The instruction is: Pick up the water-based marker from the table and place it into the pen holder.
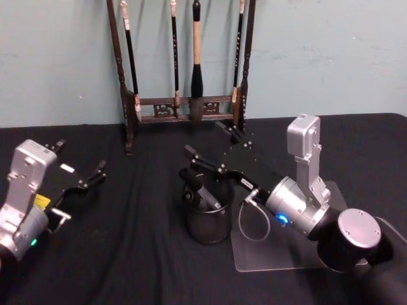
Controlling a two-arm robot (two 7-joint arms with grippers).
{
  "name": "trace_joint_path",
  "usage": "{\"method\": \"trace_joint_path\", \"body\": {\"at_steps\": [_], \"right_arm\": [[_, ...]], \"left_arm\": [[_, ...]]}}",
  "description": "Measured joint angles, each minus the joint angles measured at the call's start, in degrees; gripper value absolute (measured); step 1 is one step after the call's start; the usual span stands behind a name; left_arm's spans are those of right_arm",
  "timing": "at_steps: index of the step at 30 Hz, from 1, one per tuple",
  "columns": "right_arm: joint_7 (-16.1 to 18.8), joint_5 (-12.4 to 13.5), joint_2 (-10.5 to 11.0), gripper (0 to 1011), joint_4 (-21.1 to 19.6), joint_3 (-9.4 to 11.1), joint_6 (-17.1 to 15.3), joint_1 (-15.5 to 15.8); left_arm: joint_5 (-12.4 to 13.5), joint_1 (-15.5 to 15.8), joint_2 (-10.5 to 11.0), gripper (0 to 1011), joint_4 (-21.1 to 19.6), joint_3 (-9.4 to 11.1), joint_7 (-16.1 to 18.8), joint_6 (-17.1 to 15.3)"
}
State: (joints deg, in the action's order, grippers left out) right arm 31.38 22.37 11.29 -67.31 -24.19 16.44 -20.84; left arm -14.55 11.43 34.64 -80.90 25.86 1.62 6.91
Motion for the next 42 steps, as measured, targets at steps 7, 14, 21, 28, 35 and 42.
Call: {"method": "trace_joint_path", "body": {"at_steps": [7,14,21,28,35,42], "right_arm": [[-2.72,-0.40,0.36,1002,-1.46,1.23,-0.70,1.40],[-5.40,-1.60,0.84,1002,-3.05,2.66,-0.81,3.06],[-6.92,-2.29,1.99,1002,-4.75,4.68,-1.64,4.98],[-7.83,-2.36,2.74,1002,-5.29,6.55,-2.38,6.43],[-8.73,-3.60,3.25,1002,-5.03,7.43,-2.60,7.73],[-8.97,-4.67,3.50,1002,-4.61,7.86,-3.29,8.84]], "left_arm": [[0.00,0.00,0.00,1009,0.00,0.00,0.00,0.00],[0.00,0.00,0.00,1009,0.00,0.00,0.00,0.00],[0.00,0.00,0.00,1009,0.00,0.00,0.00,0.00],[0.00,0.00,0.00,1009,0.00,0.00,0.00,0.00],[0.00,0.00,0.00,1009,0.00,0.00,0.00,0.00],[0.00,0.00,0.00,1009,0.00,0.00,0.00,0.00]]}}
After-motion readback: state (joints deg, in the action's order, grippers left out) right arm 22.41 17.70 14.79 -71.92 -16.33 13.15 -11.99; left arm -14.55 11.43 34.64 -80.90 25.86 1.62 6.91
